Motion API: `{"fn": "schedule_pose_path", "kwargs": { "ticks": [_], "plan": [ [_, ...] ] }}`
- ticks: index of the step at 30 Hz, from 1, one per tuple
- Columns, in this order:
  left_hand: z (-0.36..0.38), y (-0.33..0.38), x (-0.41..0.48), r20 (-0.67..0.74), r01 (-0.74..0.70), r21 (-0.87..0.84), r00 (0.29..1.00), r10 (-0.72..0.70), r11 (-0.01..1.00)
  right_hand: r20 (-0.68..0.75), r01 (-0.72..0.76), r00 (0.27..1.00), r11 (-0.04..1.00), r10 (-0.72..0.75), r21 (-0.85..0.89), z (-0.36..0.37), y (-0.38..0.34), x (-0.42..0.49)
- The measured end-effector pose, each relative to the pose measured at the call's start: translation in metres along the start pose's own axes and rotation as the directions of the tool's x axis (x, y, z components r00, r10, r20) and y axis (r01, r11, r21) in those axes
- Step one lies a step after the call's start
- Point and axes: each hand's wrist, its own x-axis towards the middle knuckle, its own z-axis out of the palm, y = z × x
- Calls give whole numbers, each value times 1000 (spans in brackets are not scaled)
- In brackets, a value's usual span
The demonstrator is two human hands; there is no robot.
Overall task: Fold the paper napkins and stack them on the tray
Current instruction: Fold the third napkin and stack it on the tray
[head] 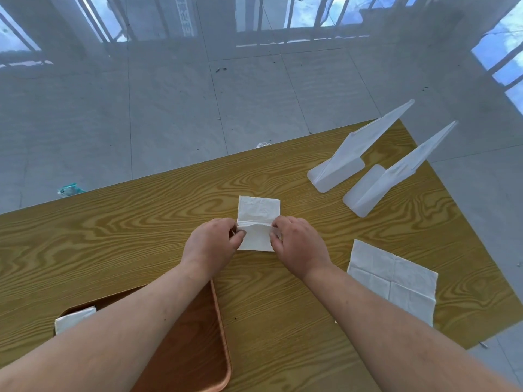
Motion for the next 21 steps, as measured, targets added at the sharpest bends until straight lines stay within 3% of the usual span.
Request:
{"fn": "schedule_pose_path", "kwargs": {
  "ticks": [4,8,11,14,21],
  "plan": [
    [0,1,8,9,19,10,1000,-19,1000,-52,12,999,1000,-13,-23,1,6,2],
    [0,1,11,-31,21,27,999,-20,999,-7,153,988,979,-155,-133,4,8,-2],
    [3,-3,8,-75,-156,69,984,161,985,95,237,970,950,-222,-201,10,9,-5],
    [5,-6,1,3,-363,156,930,367,919,108,232,971,946,-212,-228,14,7,-6],
    [5,-8,-8,75,-383,233,924,376,894,16,226,973,951,-228,-211,15,-3,-2]
  ]
}}
